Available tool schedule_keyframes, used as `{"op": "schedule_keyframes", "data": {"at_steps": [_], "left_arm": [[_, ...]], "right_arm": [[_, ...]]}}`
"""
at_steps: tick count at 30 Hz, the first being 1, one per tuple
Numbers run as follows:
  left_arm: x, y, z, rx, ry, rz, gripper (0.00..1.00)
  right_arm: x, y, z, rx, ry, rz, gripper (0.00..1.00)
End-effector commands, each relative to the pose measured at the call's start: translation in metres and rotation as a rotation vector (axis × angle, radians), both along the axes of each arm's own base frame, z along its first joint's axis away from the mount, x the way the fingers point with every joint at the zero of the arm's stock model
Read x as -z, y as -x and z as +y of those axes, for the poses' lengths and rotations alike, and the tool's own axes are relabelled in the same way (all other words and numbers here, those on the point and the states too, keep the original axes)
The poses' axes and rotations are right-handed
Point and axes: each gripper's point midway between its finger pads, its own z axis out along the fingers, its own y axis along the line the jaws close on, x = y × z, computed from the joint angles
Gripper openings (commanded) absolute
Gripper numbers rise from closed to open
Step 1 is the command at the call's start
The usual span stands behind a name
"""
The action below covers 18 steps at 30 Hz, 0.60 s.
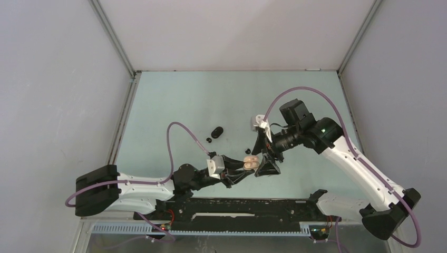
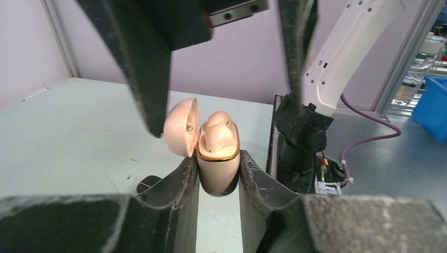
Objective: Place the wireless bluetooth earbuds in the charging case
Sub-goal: Close the charging case, then place the charging case at the center of the board.
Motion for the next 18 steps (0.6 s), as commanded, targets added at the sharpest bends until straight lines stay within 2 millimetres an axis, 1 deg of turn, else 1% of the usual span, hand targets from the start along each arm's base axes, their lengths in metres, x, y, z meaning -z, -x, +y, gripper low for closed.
{"op": "schedule_keyframes", "data": {"at_steps": [1,3,5,8,9,10,12,13,14,15,16,18], "left_arm": [[-0.027,-0.013,0.005,-0.073,0.076,0.002,0.00],[-0.025,-0.019,0.006,-0.106,0.074,0.024,0.00],[-0.020,-0.028,0.007,-0.153,0.062,0.058,0.00],[-0.005,-0.039,0.004,-0.201,0.013,0.111,0.00],[0.000,-0.042,0.003,-0.211,-0.002,0.130,0.00],[0.007,-0.045,0.001,-0.223,-0.025,0.155,0.00],[0.022,-0.050,0.001,-0.257,-0.069,0.230,0.03],[0.031,-0.054,0.003,-0.287,-0.091,0.286,0.05],[0.041,-0.058,0.007,-0.318,-0.113,0.346,0.07],[0.050,-0.059,0.009,-0.334,-0.137,0.397,0.10],[0.061,-0.059,0.013,-0.347,-0.170,0.446,0.11],[0.083,-0.060,0.019,-0.371,-0.240,0.560,0.16]], "right_arm": [[-0.010,0.033,-0.011,-0.122,-0.035,-0.014,0.90],[-0.015,0.041,-0.014,-0.141,-0.051,-0.019,0.88],[-0.023,0.044,-0.017,-0.143,-0.067,-0.036,0.87],[-0.038,0.042,-0.022,-0.122,-0.088,-0.079,0.87],[-0.042,0.037,-0.024,-0.095,-0.086,-0.099,0.87],[-0.044,0.023,-0.026,-0.028,-0.073,-0.127,0.87],[-0.037,-0.021,-0.039,0.175,0.003,-0.179,0.90],[-0.029,-0.043,-0.051,0.265,0.054,-0.188,0.92],[-0.019,-0.059,-0.064,0.327,0.107,-0.187,0.93],[-0.010,-0.071,-0.075,0.362,0.153,-0.182,0.93],[0.001,-0.078,-0.086,0.367,0.195,-0.171,0.93],[0.025,-0.088,-0.100,0.374,0.249,-0.128,0.88]]}}
